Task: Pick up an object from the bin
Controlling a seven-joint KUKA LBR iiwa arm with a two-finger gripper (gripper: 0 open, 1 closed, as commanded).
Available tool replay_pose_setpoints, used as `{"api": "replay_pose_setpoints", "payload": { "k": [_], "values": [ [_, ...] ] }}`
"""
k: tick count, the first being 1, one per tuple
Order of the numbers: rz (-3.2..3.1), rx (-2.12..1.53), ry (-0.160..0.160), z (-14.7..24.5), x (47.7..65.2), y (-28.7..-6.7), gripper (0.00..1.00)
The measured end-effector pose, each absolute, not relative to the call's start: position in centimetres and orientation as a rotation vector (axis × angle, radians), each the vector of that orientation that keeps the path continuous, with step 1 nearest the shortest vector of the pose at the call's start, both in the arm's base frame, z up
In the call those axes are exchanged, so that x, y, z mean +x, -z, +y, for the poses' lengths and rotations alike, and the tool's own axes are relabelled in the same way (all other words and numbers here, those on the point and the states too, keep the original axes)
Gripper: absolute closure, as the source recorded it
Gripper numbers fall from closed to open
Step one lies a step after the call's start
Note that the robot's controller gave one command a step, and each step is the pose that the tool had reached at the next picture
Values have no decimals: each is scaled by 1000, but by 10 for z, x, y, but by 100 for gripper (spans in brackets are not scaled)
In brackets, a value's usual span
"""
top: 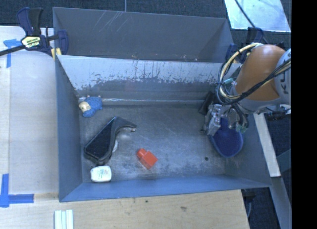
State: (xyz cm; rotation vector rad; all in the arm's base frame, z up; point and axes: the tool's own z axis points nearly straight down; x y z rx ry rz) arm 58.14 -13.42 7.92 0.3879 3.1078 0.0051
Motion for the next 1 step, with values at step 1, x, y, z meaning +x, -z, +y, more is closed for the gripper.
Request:
{"api": "replay_pose_setpoints", "payload": {
  "k": [1],
  "values": [
    [3118, -324, 1, -148, 580, -112, 100]
  ]
}}
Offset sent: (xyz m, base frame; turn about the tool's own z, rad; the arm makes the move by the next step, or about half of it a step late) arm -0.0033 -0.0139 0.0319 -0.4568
